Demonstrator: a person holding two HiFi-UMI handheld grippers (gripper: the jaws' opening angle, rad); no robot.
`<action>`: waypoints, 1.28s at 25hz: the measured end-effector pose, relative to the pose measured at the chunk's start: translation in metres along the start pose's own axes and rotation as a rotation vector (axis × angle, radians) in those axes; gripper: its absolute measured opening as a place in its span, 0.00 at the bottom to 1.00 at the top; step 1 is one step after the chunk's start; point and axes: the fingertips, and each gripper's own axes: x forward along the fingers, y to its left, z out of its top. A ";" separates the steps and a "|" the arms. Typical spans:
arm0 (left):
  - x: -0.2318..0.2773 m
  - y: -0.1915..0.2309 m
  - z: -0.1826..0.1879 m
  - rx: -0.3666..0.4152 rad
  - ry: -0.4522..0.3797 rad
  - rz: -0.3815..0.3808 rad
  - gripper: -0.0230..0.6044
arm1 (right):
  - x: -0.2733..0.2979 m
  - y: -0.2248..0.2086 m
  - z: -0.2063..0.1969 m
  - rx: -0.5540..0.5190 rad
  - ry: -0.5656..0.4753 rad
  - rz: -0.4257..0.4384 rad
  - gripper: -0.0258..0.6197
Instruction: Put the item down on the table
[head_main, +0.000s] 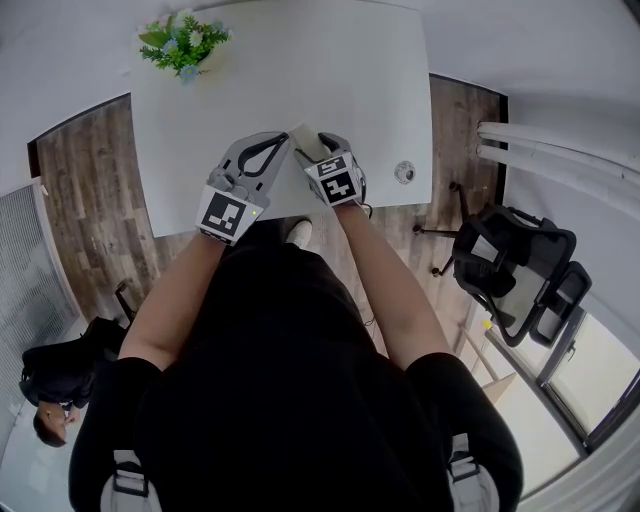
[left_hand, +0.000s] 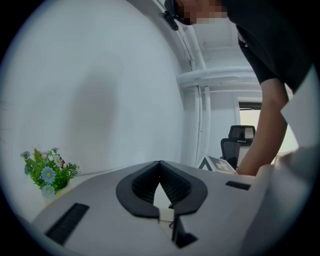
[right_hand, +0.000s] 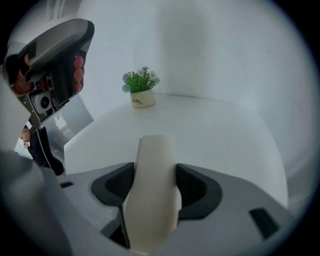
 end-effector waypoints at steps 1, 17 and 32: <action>-0.001 0.000 -0.001 -0.007 -0.001 0.000 0.03 | 0.002 0.000 0.000 -0.002 0.004 -0.002 0.46; -0.015 0.002 -0.010 -0.038 0.020 0.021 0.03 | 0.012 0.001 -0.003 -0.029 0.043 -0.050 0.45; -0.026 0.012 0.004 -0.041 0.009 0.055 0.03 | -0.016 0.009 0.030 -0.005 -0.066 -0.021 0.49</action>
